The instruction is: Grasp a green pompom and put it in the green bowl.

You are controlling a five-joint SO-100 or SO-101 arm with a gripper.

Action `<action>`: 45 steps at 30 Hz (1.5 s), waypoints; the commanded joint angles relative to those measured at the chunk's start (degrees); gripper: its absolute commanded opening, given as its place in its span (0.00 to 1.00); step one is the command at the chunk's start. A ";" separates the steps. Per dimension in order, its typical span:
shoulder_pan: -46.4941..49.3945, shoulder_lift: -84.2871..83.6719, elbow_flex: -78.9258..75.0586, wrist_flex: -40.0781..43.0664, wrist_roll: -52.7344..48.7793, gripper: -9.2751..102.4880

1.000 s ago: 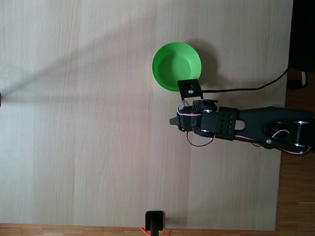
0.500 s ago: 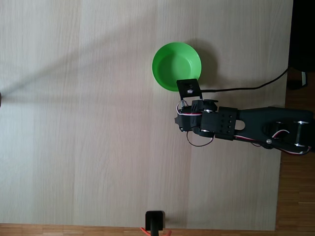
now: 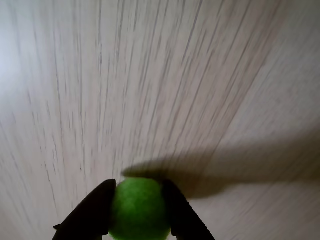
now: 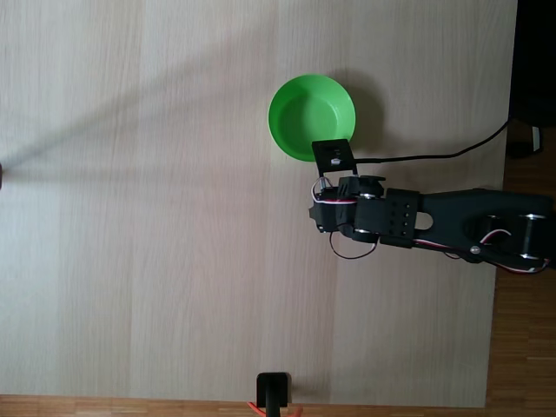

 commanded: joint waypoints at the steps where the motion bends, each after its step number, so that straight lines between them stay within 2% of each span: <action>1: 0.35 5.01 -2.20 0.35 -0.35 0.17; 10: 1.49 13.36 -4.83 0.62 -0.44 0.17; 14: 7.12 14.77 -9.05 1.32 -0.88 0.17; 22: 17.40 14.41 -19.42 8.70 -10.20 0.17; 29: 24.70 10.72 -24.79 9.23 -14.50 0.17; 41: 25.75 5.10 -25.58 9.76 -16.00 0.18; 45: 25.66 5.19 -25.58 9.67 -16.00 0.22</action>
